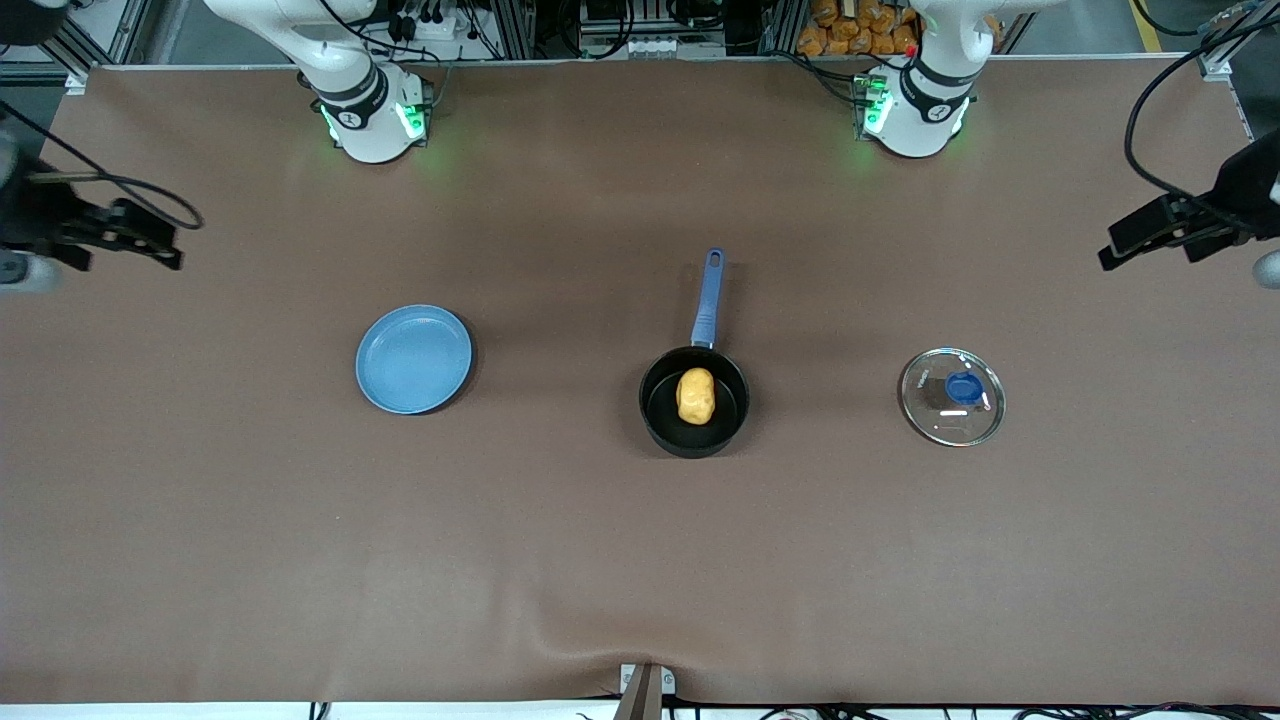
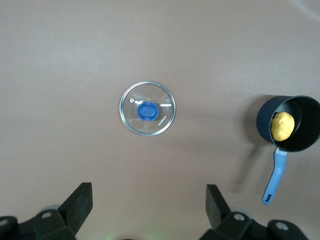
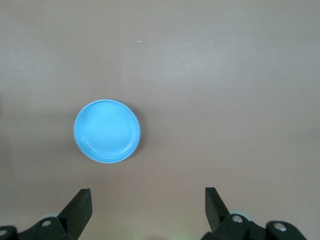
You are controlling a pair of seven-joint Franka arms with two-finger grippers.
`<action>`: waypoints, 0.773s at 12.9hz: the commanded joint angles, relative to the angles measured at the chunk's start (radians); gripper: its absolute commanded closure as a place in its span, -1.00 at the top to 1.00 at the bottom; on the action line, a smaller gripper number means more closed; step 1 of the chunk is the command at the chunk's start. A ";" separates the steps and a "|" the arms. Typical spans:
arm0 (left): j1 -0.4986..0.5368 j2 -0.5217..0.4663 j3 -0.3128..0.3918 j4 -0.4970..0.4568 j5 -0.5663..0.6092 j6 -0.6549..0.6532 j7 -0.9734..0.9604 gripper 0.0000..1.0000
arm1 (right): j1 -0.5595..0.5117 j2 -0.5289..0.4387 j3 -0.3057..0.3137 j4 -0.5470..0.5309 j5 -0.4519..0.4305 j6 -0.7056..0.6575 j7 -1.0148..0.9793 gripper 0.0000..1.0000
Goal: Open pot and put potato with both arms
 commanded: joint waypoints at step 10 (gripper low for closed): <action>-0.020 -0.089 -0.023 -0.064 0.026 -0.092 -0.105 1.00 | -0.066 -0.029 0.030 -0.041 0.002 0.023 -0.019 1.00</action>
